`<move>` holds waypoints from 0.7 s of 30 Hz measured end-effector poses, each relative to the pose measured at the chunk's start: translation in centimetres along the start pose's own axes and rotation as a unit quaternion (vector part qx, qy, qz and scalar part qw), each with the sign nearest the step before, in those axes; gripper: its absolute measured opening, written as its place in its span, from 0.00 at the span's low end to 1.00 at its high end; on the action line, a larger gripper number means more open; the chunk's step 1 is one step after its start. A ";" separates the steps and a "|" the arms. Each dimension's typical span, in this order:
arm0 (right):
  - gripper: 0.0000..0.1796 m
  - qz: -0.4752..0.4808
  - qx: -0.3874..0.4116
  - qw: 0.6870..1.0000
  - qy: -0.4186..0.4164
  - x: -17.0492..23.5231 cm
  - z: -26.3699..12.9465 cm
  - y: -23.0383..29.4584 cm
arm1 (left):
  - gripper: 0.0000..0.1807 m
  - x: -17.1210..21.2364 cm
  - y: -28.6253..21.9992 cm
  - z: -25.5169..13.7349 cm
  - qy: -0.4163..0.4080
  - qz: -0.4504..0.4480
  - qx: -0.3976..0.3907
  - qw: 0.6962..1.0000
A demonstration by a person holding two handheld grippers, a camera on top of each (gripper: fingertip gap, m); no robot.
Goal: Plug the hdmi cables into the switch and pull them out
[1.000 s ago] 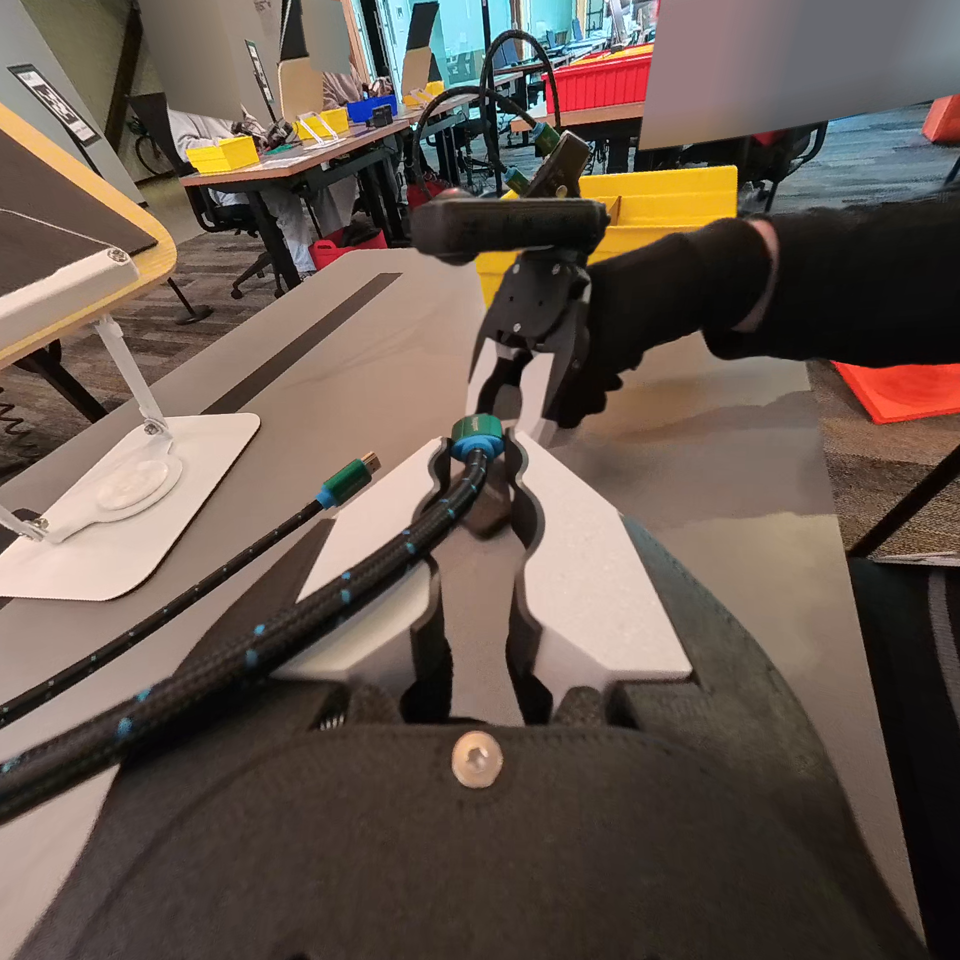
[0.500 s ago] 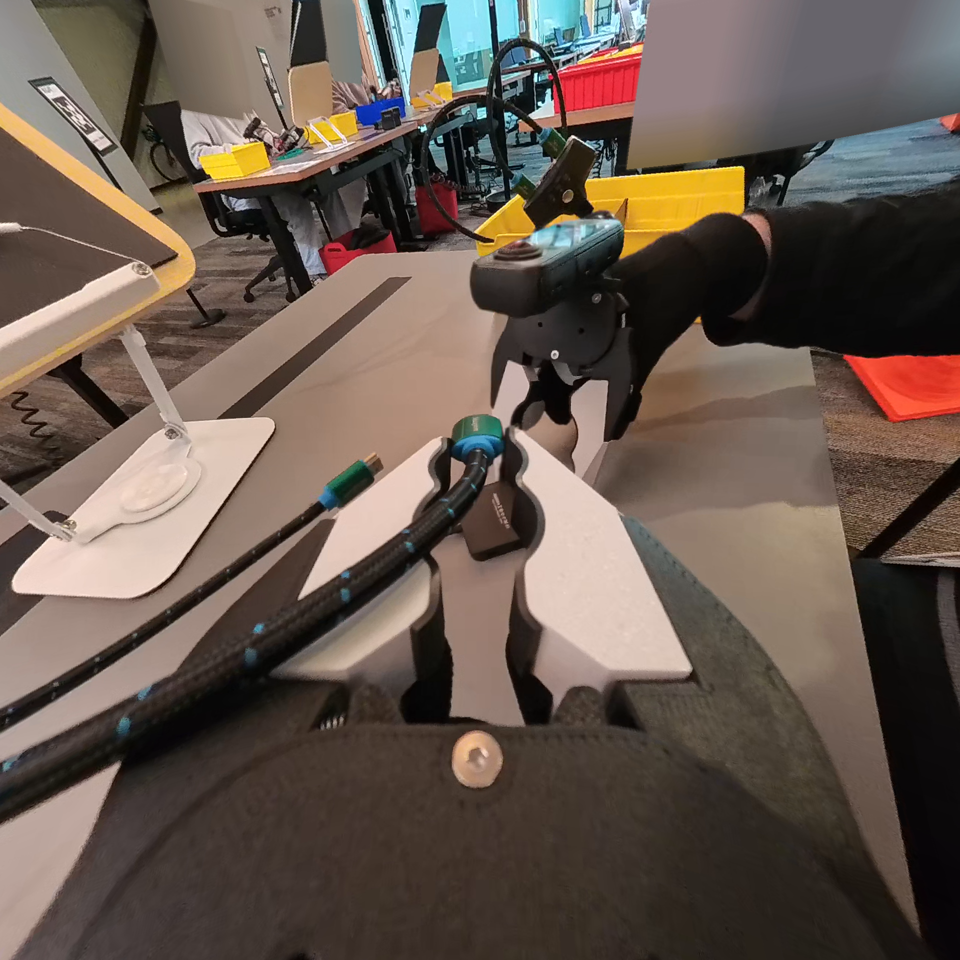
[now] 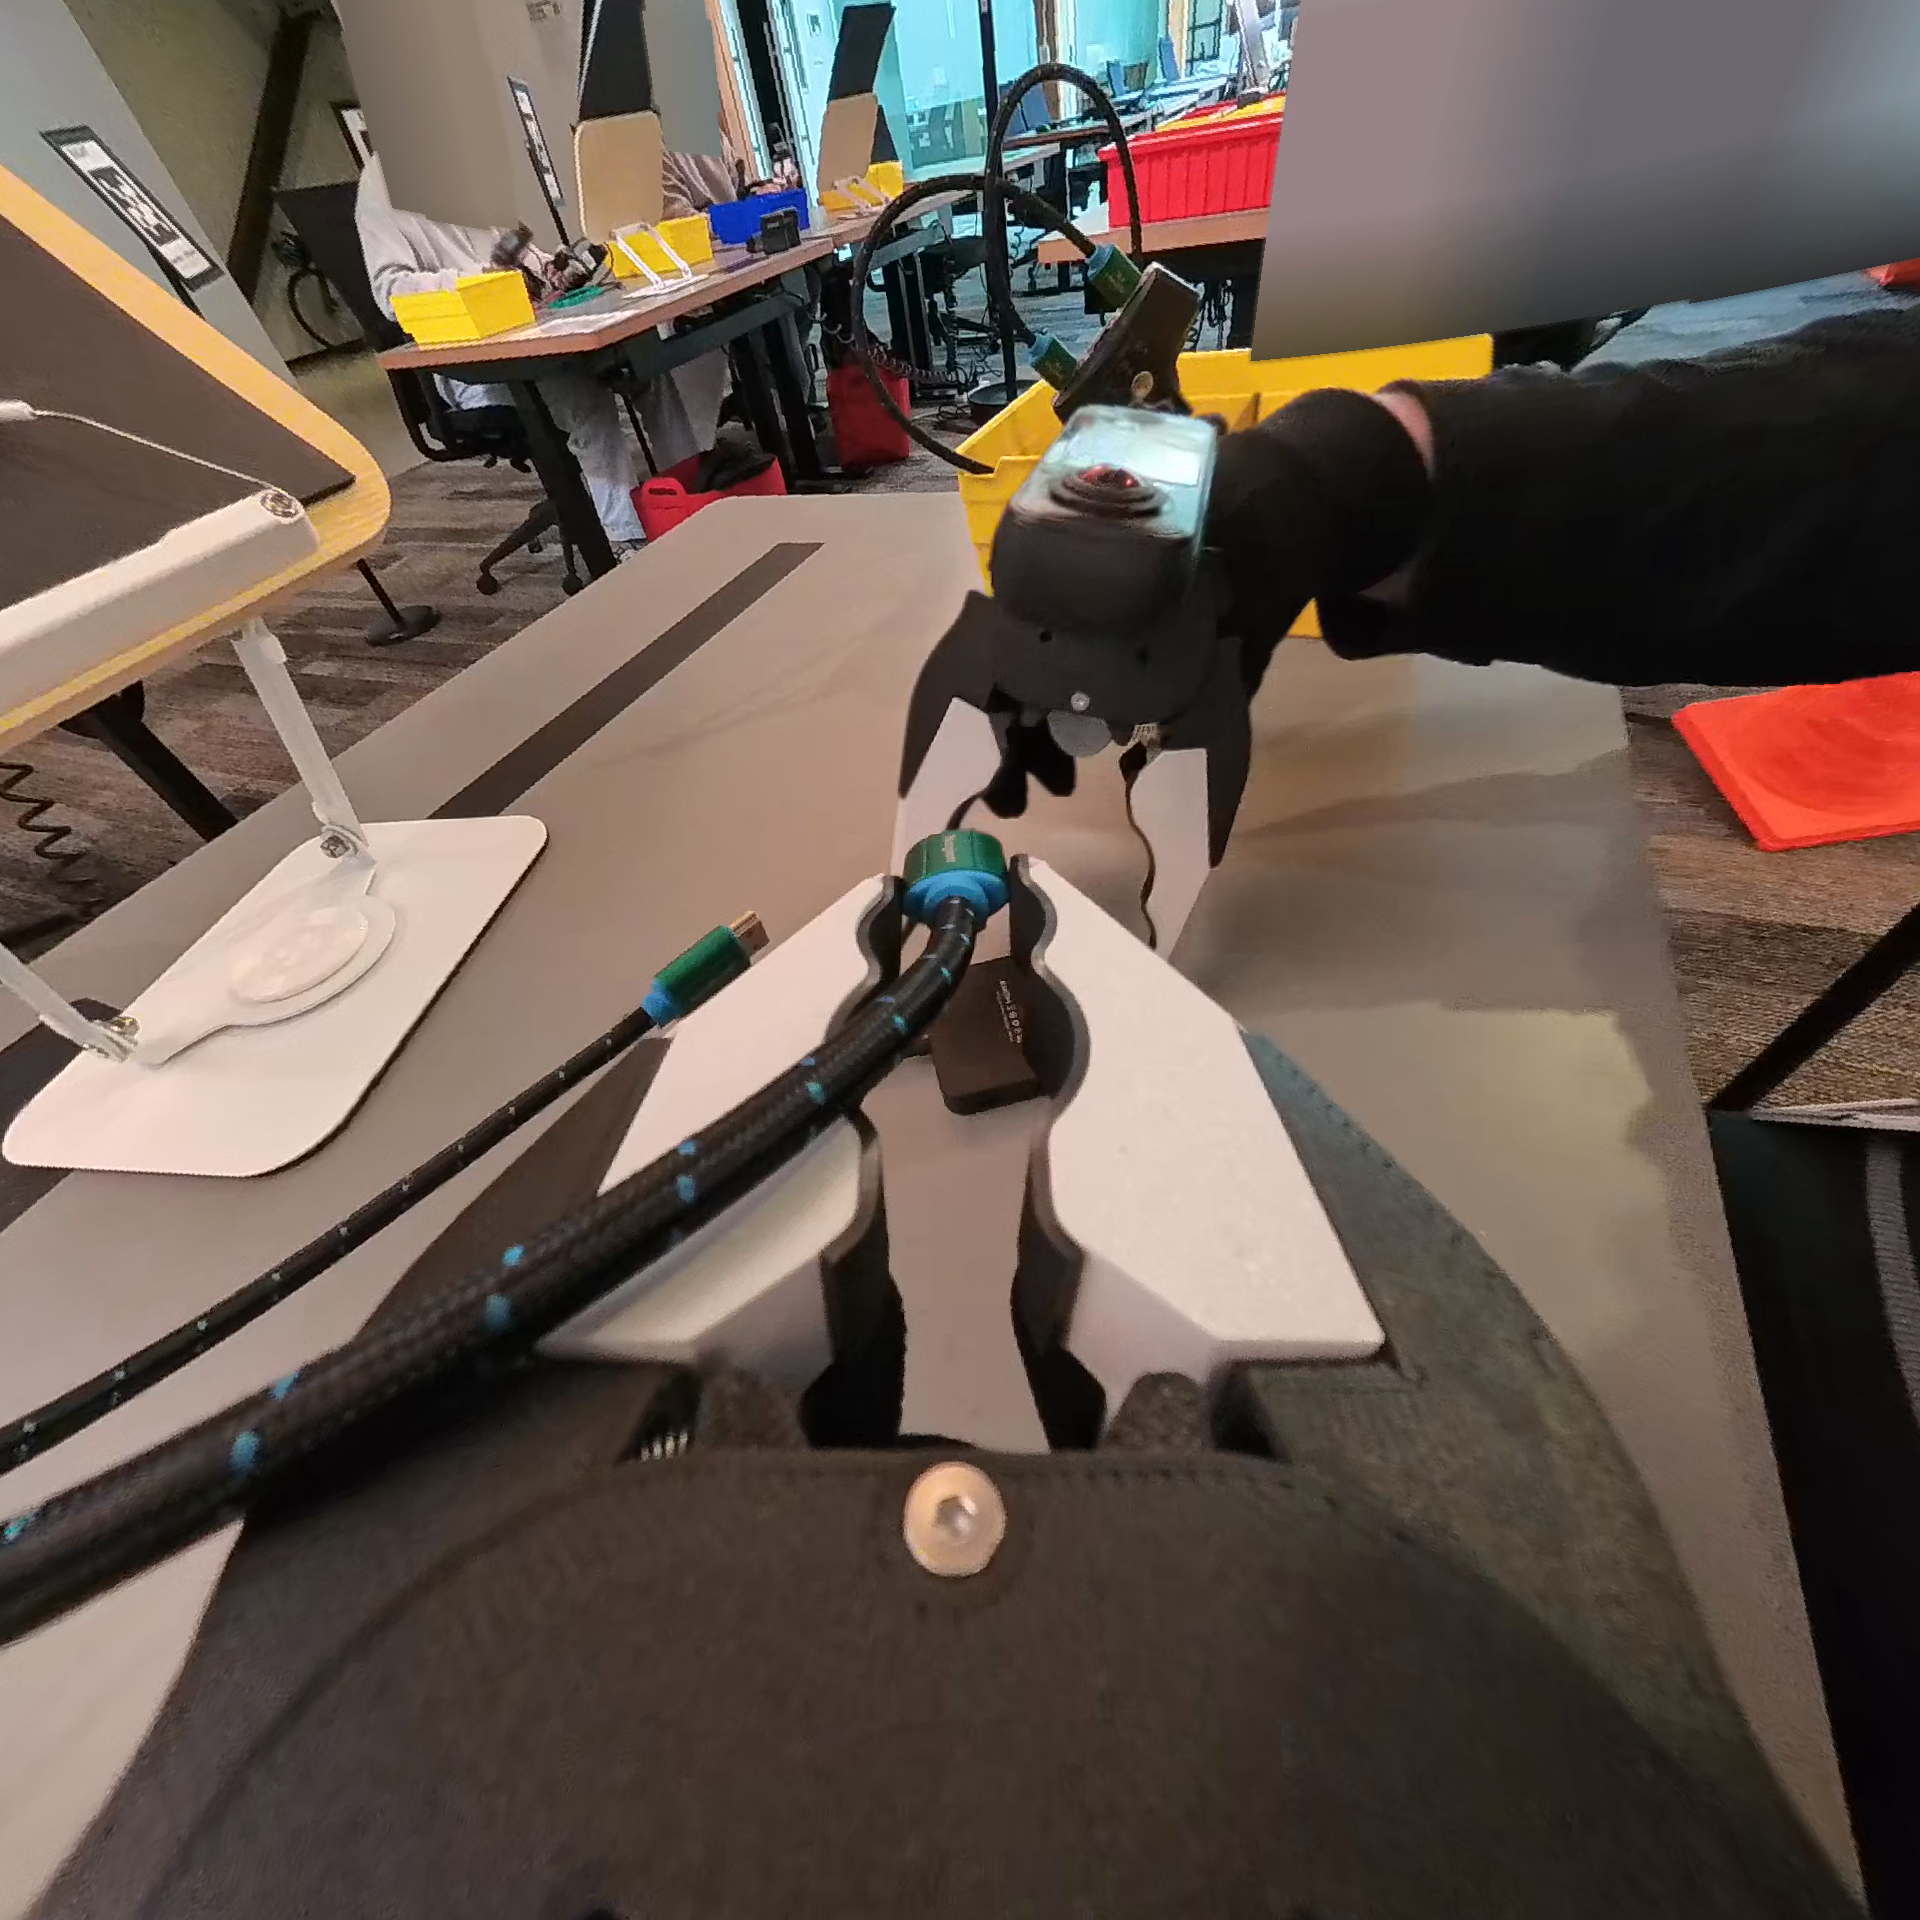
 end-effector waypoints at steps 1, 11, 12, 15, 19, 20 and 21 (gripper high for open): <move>0.56 -0.010 -0.005 1.000 0.003 -0.1 0.2 -0.3 | 0.10 0.0 0.0 0.0 0.001 0.001 -0.001 1.000; 0.47 -0.010 -0.117 0.993 -0.007 0.0 1.2 -1.3 | 0.10 0.2 0.3 -0.1 0.003 -0.003 0.000 1.000; 0.47 -0.011 -0.123 0.992 -0.011 0.0 1.3 -1.3 | 0.10 0.2 0.3 -0.2 0.002 -0.003 0.000 1.000; 0.44 -0.017 -0.129 0.991 -0.025 0.0 1.4 -1.5 | 0.10 0.2 0.4 -0.3 0.002 -0.003 -0.001 1.000; 0.43 -0.027 -0.134 0.990 -0.024 -0.3 1.5 -1.6 | 0.10 0.2 0.6 -0.4 0.002 -0.005 -0.003 1.000; 0.42 -0.030 -0.135 0.990 -0.023 -0.3 1.5 -1.6 | 0.10 0.3 0.6 -0.4 0.002 -0.006 -0.003 1.000; 0.40 -0.032 -0.136 0.990 -0.021 -0.4 1.5 -1.6 | 0.10 0.3 0.6 -0.4 0.002 -0.006 -0.003 1.000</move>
Point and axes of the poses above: each gripper's, where its closed fingertips meet, z out along the fingers, x out of its underside, y = z × x across the jaws, the point moved 8 cm from there along -z, back along the fingers, and after that the axes turned 7 degrees about -y, right-handed, at the moved point
